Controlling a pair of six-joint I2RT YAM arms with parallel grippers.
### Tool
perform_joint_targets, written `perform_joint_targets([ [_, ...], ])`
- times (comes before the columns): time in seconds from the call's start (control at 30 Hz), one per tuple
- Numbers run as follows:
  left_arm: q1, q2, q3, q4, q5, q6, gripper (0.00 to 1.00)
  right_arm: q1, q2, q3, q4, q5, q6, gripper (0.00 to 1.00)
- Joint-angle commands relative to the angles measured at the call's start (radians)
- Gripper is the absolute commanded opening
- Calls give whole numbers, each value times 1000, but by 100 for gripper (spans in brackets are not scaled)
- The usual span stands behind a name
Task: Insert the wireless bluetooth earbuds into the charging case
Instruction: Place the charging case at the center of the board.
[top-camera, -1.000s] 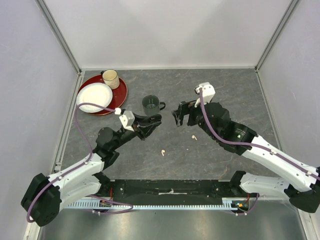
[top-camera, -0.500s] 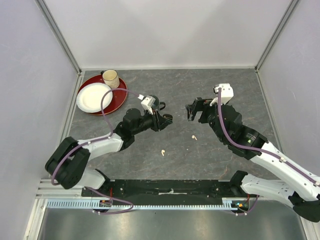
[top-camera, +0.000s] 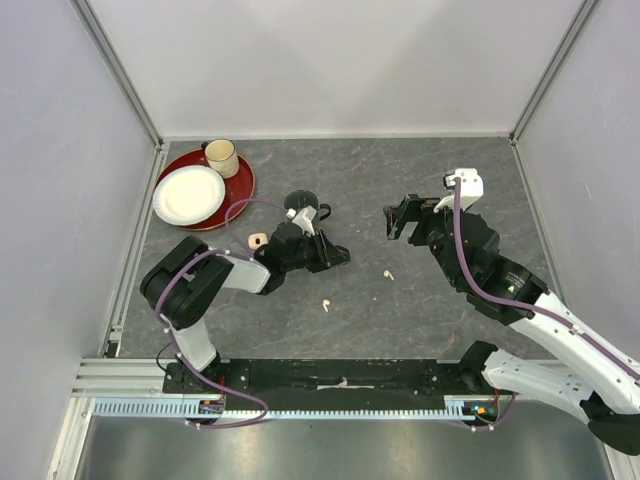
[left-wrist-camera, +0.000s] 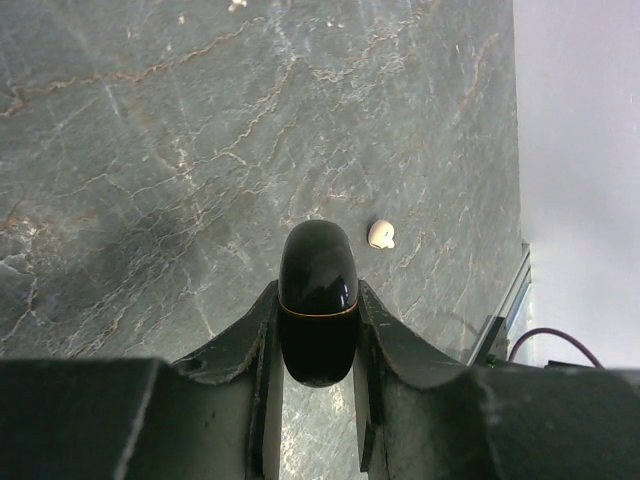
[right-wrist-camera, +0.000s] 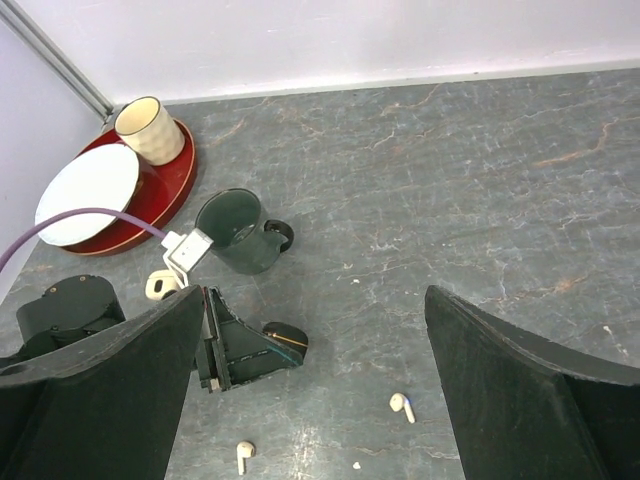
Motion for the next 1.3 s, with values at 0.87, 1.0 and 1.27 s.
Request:
perform_joint_targets([
  [0.87, -24, 115, 35, 60, -107, -230, 31, -47, -1, -12, 23, -3, -24, 98],
  [1.0, -26, 105, 41, 17, -120, -214, 32, -50, -1, -9, 21, -14, -19, 98],
  [1.27, -29, 79, 41, -67, -150, -184, 34, -56, -12, -12, 21, -17, -10, 98],
])
